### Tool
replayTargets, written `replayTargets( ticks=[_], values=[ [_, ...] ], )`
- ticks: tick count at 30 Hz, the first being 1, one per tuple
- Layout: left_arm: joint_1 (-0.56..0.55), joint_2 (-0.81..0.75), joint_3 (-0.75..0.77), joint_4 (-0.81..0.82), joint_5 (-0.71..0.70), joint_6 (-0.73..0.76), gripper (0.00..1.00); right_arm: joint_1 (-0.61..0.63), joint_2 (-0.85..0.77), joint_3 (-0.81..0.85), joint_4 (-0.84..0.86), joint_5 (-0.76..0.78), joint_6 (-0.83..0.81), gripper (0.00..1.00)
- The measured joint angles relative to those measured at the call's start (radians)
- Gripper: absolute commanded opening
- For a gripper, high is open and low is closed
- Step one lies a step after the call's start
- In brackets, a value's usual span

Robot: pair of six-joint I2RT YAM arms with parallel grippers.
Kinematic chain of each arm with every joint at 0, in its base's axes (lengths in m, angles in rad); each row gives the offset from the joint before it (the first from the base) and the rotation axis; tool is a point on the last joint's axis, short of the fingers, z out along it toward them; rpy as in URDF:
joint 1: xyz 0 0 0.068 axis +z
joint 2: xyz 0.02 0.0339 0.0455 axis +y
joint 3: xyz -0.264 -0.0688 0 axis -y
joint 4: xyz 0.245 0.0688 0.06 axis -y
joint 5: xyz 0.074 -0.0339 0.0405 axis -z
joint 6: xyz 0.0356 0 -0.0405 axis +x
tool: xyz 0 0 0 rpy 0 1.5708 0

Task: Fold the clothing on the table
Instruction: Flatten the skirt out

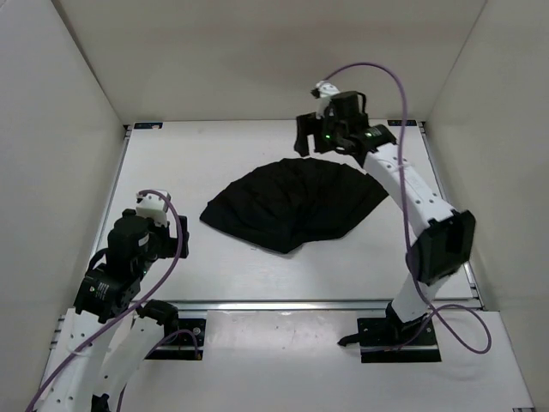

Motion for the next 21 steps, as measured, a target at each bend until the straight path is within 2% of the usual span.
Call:
replayTargets(
  ticks=[3, 6, 13, 14, 15, 16, 17, 20, 21],
  values=[
    [-0.009, -0.012, -0.003, 0.002, 0.006, 0.001, 0.99, -0.077, -0.147, -0.166, 0.059, -0.013, 0.037, 0.79],
    [-0.021, -0.042, -0.013, 0.007, 0.013, 0.006, 0.99, -0.117, -0.235, -0.264, 0.091, -0.015, 0.064, 0.79],
    [-0.050, -0.121, -0.016, 0.022, 0.027, 0.012, 0.99, -0.074, -0.276, -0.498, 0.162, -0.026, 0.096, 0.79],
    [-0.054, -0.137, -0.017, 0.022, 0.033, 0.016, 0.69, -0.069, -0.276, -0.532, 0.161, -0.032, 0.100, 0.79],
    [-0.058, -0.158, -0.020, 0.026, 0.043, 0.014, 0.31, -0.065, -0.276, -0.560, 0.158, -0.038, 0.104, 0.79],
    [-0.059, -0.183, -0.029, 0.040, 0.051, 0.019, 0.20, -0.063, -0.276, -0.579, 0.151, -0.041, 0.108, 0.79],
    [-0.058, -0.212, -0.040, 0.052, 0.056, 0.022, 0.01, -0.062, -0.276, -0.590, 0.148, -0.043, 0.110, 0.80],
    [-0.042, -0.267, -0.061, 0.068, 0.025, 0.013, 0.00, -0.062, -0.282, -0.595, 0.146, -0.042, 0.114, 0.80],
    [-0.039, -0.250, -0.051, 0.062, 0.013, 0.007, 0.06, -0.063, -0.290, -0.597, 0.148, -0.040, 0.116, 0.81]
  ],
)
